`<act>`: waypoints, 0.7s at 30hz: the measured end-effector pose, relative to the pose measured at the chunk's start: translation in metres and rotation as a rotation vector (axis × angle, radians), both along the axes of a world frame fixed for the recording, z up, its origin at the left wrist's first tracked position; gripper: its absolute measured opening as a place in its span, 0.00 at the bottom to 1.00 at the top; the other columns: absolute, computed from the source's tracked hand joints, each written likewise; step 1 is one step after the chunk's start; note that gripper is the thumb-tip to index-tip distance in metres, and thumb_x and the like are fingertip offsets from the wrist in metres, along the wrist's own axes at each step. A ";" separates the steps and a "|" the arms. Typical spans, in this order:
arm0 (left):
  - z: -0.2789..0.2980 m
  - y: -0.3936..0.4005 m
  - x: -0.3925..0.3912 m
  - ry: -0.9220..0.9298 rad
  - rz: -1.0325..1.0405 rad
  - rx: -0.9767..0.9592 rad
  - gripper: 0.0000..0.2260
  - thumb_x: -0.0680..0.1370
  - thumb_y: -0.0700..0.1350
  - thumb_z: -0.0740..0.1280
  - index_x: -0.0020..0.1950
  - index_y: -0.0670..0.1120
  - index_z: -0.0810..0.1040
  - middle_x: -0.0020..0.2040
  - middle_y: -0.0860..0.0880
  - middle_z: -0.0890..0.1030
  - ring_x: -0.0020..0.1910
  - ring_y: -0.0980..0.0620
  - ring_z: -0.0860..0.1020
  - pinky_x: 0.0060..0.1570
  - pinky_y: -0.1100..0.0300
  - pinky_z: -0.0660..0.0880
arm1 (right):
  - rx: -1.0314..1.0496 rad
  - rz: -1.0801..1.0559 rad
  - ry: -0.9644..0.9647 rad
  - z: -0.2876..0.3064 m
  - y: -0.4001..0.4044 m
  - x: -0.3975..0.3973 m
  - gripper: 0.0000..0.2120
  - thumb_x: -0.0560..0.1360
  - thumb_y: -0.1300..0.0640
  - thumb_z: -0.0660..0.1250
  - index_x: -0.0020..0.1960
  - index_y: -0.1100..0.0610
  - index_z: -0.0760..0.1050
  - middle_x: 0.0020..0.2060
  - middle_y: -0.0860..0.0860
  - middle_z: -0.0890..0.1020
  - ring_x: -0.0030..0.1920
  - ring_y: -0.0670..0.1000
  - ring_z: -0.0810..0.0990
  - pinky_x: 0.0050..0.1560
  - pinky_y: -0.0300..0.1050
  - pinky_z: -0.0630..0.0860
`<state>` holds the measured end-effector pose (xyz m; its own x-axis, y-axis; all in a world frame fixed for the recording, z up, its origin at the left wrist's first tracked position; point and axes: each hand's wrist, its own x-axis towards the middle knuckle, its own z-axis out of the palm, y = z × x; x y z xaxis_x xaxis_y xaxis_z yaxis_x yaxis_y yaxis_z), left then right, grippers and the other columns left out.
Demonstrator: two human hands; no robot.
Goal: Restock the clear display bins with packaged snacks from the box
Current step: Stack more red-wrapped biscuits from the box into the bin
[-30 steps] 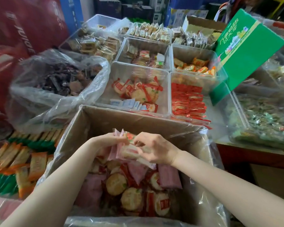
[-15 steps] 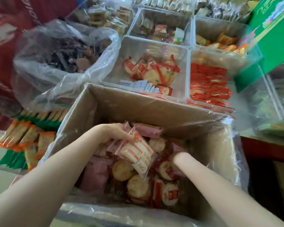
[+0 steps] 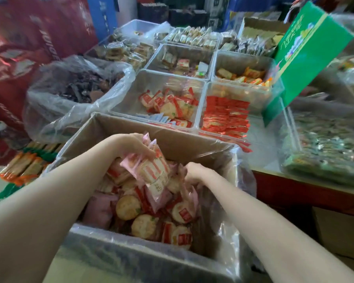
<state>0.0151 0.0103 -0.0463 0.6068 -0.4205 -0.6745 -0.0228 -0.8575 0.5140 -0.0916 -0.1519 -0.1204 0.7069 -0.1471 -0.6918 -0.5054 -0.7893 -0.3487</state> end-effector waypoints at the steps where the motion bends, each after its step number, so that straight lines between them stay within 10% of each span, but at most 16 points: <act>1: 0.015 -0.009 -0.011 0.023 -0.029 0.024 0.14 0.70 0.43 0.73 0.53 0.41 0.77 0.48 0.43 0.82 0.48 0.44 0.81 0.49 0.51 0.79 | 0.147 -0.059 -0.012 0.025 -0.017 -0.010 0.08 0.70 0.68 0.69 0.46 0.58 0.76 0.43 0.53 0.79 0.40 0.51 0.78 0.36 0.41 0.77; 5: 0.075 -0.065 -0.082 -0.068 -0.099 0.040 0.16 0.72 0.44 0.72 0.56 0.39 0.76 0.50 0.40 0.81 0.50 0.42 0.80 0.53 0.47 0.77 | 0.537 -0.262 -0.208 0.110 -0.108 -0.093 0.14 0.73 0.74 0.61 0.43 0.54 0.71 0.38 0.51 0.70 0.32 0.47 0.69 0.28 0.35 0.75; 12: 0.132 -0.238 -0.244 -0.038 -0.300 -0.127 0.21 0.70 0.43 0.74 0.59 0.37 0.76 0.54 0.38 0.81 0.54 0.39 0.80 0.59 0.43 0.74 | 0.944 -0.614 -0.716 0.177 -0.273 -0.305 0.25 0.74 0.81 0.49 0.57 0.55 0.71 0.42 0.55 0.83 0.37 0.47 0.83 0.38 0.35 0.78; 17: 0.150 -0.353 -0.320 -0.078 -0.463 -0.204 0.03 0.74 0.39 0.69 0.46 0.44 0.76 0.39 0.49 0.82 0.33 0.55 0.81 0.32 0.64 0.77 | 1.062 -0.886 -0.682 0.162 -0.346 -0.382 0.18 0.78 0.69 0.54 0.64 0.57 0.72 0.48 0.55 0.80 0.43 0.50 0.80 0.42 0.42 0.79; 21: 0.144 -0.425 -0.340 -0.107 -0.588 -0.236 0.07 0.73 0.39 0.70 0.47 0.47 0.76 0.44 0.48 0.82 0.36 0.55 0.82 0.35 0.63 0.77 | 1.055 -0.976 -0.714 0.148 -0.400 -0.408 0.25 0.69 0.48 0.71 0.63 0.58 0.72 0.50 0.56 0.78 0.46 0.53 0.80 0.41 0.47 0.80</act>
